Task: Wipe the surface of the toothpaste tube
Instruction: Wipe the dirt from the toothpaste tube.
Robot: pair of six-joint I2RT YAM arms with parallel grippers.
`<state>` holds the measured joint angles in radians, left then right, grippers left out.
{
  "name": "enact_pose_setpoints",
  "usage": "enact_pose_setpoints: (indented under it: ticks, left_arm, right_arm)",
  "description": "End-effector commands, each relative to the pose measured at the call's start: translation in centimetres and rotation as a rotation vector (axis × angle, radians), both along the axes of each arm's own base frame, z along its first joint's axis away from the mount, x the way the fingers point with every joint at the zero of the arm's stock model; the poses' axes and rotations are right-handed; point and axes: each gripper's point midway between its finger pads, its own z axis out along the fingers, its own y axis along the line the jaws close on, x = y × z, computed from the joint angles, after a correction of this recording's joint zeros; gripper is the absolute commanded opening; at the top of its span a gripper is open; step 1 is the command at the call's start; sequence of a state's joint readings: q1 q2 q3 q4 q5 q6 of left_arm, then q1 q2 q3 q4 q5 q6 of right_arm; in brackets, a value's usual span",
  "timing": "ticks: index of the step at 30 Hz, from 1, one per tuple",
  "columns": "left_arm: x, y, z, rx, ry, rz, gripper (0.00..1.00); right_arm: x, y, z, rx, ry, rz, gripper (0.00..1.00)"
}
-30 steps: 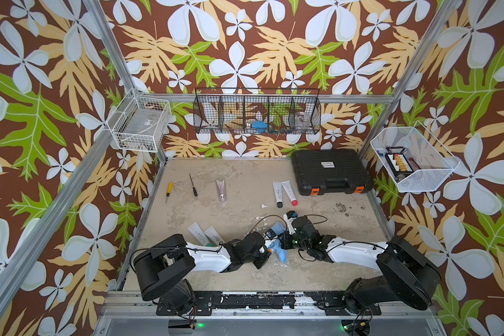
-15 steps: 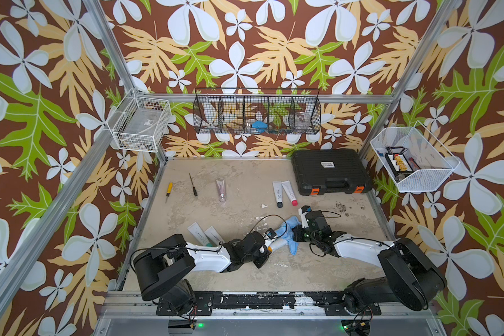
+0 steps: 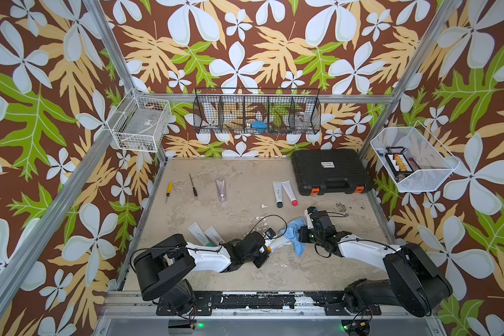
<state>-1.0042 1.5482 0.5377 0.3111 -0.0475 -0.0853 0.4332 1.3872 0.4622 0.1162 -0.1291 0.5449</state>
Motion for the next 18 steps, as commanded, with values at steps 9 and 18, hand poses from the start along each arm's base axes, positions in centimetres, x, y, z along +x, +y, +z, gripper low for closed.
enact_pose_setpoints:
  ticks: [9,18]
  left_arm:
    - [0.6,0.2,0.1,0.007,-0.013,0.026,0.21]
    - [0.6,0.2,0.2,0.005,-0.017,0.029,0.21]
  right_arm:
    - [-3.3,3.5,-1.2,0.006,0.088,0.129,0.0]
    - [-6.3,9.0,-0.9,0.05,0.118,0.239,0.0]
